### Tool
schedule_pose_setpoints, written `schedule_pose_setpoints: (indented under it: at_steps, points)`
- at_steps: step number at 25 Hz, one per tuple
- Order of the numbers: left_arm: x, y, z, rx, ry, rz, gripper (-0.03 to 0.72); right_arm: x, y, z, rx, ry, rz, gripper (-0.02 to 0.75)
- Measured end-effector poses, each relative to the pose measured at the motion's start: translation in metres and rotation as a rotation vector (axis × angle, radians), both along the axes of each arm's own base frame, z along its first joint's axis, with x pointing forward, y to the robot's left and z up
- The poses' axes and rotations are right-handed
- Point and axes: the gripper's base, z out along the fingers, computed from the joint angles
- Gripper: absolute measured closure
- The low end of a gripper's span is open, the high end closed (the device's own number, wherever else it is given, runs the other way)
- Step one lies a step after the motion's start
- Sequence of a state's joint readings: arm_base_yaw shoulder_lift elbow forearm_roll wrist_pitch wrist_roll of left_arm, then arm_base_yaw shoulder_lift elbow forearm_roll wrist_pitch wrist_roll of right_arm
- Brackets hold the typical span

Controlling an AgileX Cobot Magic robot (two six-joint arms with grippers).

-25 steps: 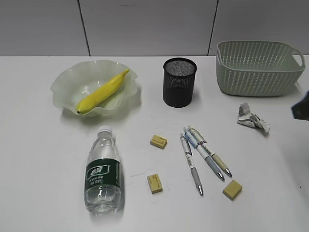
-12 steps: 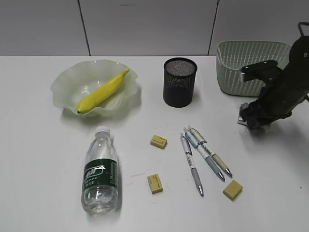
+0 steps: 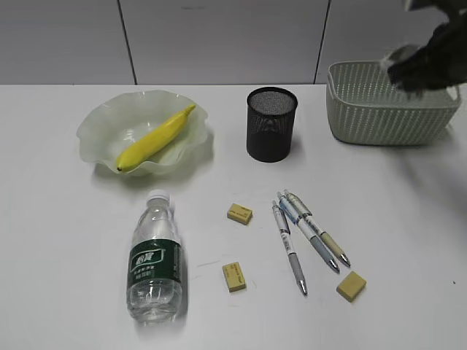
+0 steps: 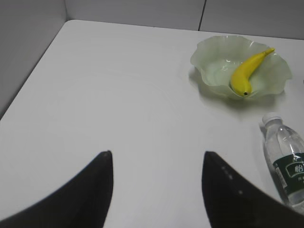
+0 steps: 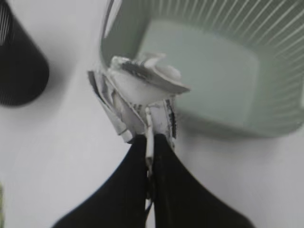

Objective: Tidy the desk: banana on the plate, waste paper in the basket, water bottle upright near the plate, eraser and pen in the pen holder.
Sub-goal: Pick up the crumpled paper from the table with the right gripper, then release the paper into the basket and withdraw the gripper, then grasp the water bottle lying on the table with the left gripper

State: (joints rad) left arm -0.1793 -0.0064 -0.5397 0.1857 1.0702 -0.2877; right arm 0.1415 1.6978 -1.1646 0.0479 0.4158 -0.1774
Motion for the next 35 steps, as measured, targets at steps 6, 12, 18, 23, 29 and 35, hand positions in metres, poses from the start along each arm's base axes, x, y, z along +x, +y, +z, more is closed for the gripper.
schedule_pose_setpoints:
  at_steps: [6,12,18,23,29,35]
  points:
    - [0.000,0.000,0.000,0.000,0.000,0.000,0.244,0.082,-0.019,0.005,-0.009,-0.009,-0.075,0.656]
    - [0.000,0.000,0.000,0.000,0.000,0.000,0.244,0.105,-0.018,0.004,-0.009,0.103,-0.087,0.167]
    - [0.000,0.000,0.000,0.000,0.000,0.000,0.248,0.060,-0.021,0.057,0.002,0.060,-0.093,0.200]
    - [0.000,0.000,0.000,0.000,0.000,0.000,0.253,-0.057,-0.022,0.079,0.013,0.001,-0.072,0.223]
    - [0.000,0.000,0.000,0.000,0.000,0.000,0.281,-0.220,-0.026,0.067,0.101,-0.050,-0.070,0.227]
    - [0.000,0.000,0.000,-0.001,-0.001,-0.001,0.300,-0.324,-0.045,0.052,0.141,-0.132,-0.086,0.227]
